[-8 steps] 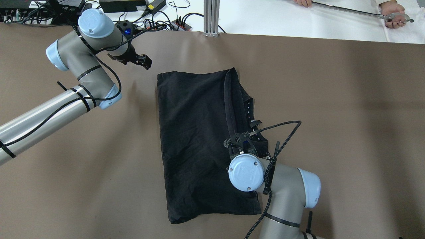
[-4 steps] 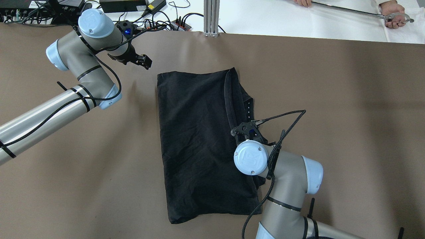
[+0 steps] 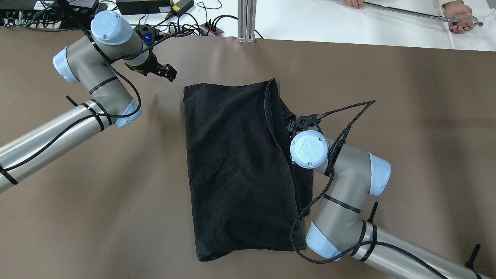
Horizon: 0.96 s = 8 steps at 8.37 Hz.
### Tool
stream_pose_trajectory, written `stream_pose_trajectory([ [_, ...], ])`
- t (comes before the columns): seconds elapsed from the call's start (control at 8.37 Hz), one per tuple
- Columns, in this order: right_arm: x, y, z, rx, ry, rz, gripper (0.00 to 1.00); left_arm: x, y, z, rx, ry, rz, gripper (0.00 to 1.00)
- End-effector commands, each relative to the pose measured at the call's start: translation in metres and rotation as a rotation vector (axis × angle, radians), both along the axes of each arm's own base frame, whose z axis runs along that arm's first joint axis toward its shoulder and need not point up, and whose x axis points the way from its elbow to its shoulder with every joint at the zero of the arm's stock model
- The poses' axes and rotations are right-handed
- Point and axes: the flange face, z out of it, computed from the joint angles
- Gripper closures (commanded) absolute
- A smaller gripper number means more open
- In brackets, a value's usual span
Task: Fold clothes
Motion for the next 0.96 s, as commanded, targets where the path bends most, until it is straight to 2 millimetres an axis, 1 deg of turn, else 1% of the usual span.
stream_pose_trajectory([
  [0.0,-0.005,-0.014,-0.070,0.018,-0.109,0.004,0.06,0.000,0.000,0.000,0.000,0.000,0.000,0.00],
  [0.12,-0.019,-0.022,-0.091,0.001,-0.138,0.031,0.06,0.000,0.000,-0.001,0.001,0.001,0.000,0.00],
  [0.24,-0.045,-0.039,-0.109,-0.028,-0.138,0.065,0.06,0.000,0.000,-0.001,0.001,0.001,0.000,0.00],
  [0.36,-0.068,-0.054,-0.123,-0.047,-0.126,0.078,0.06,0.000,0.000,-0.001,0.001,0.001,0.000,0.00],
  [0.48,-0.087,-0.067,-0.119,-0.035,-0.145,0.081,0.06,0.001,0.001,-0.001,0.000,0.001,0.001,0.00],
  [0.6,-0.101,-0.079,-0.094,-0.032,-0.146,0.082,0.06,0.001,0.001,-0.001,0.001,0.002,0.001,0.00],
  [0.72,-0.096,-0.091,-0.082,-0.033,-0.123,0.085,0.06,0.001,0.001,-0.001,0.001,0.001,0.002,0.00],
  [0.84,-0.091,-0.100,-0.074,-0.027,-0.096,0.069,0.06,0.000,0.000,-0.001,0.001,0.001,0.000,0.00],
])
